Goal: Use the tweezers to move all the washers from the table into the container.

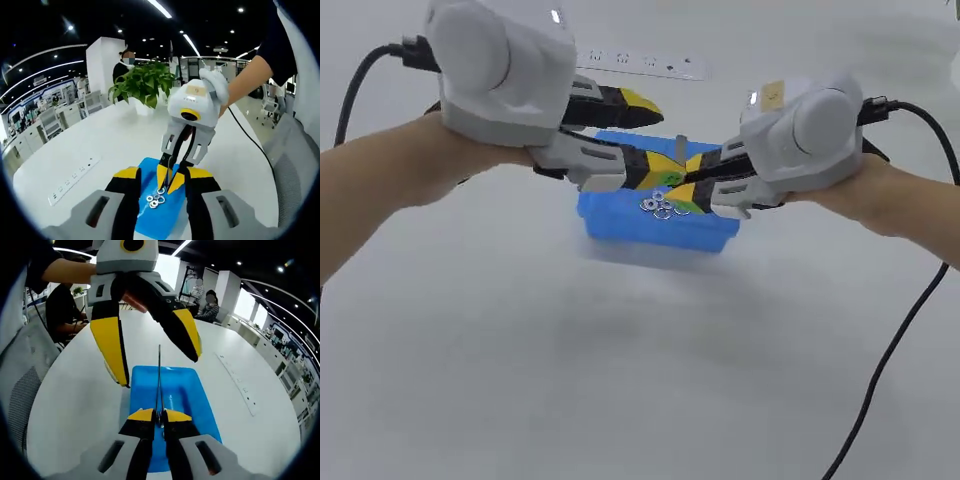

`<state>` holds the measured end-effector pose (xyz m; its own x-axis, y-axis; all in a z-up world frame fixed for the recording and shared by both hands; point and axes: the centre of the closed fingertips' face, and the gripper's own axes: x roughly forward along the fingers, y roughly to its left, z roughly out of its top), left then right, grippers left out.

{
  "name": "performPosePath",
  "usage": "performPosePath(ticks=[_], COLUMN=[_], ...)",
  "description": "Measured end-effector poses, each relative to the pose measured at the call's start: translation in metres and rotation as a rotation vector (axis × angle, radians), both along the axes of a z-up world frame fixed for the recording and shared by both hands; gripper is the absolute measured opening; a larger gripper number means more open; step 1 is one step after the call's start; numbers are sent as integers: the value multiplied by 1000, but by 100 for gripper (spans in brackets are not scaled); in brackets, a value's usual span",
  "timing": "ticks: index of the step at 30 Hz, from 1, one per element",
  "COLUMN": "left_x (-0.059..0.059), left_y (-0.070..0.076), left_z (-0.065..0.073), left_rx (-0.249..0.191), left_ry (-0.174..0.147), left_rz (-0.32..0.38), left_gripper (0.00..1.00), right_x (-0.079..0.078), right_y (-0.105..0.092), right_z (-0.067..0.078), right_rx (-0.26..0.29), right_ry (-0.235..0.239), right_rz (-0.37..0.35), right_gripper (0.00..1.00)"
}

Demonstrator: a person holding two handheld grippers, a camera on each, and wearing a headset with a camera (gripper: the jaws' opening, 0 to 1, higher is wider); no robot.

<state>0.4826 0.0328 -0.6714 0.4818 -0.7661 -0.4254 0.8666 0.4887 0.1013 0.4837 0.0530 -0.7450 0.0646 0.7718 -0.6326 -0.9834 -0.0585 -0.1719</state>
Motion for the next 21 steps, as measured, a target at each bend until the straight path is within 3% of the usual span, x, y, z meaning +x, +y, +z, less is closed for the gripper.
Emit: performPosePath(ticks=[5, 9, 12, 18, 21], left_x=[-4, -5, -13, -24, -27], left_y=[-6, -9, -15, -17, -13], left_z=[1, 4, 5, 8, 11], left_rx=[4, 4, 13, 45, 76], left_ry=[4, -1, 3, -17, -46], left_rz=[-32, -49, -94, -144, -151], left_gripper=[30, 16, 8, 7, 6], right_x=[-3, -5, -4, -11, -13], right_y=[2, 3, 4, 2, 1], right_z=[1, 1, 3, 5, 9], right_rx=[0, -5, -1, -16, -21], right_ry=[-2, -8, -7, -23, -35], right_rz=[16, 28, 22, 55, 62], right_gripper=[7, 7, 7, 7, 8])
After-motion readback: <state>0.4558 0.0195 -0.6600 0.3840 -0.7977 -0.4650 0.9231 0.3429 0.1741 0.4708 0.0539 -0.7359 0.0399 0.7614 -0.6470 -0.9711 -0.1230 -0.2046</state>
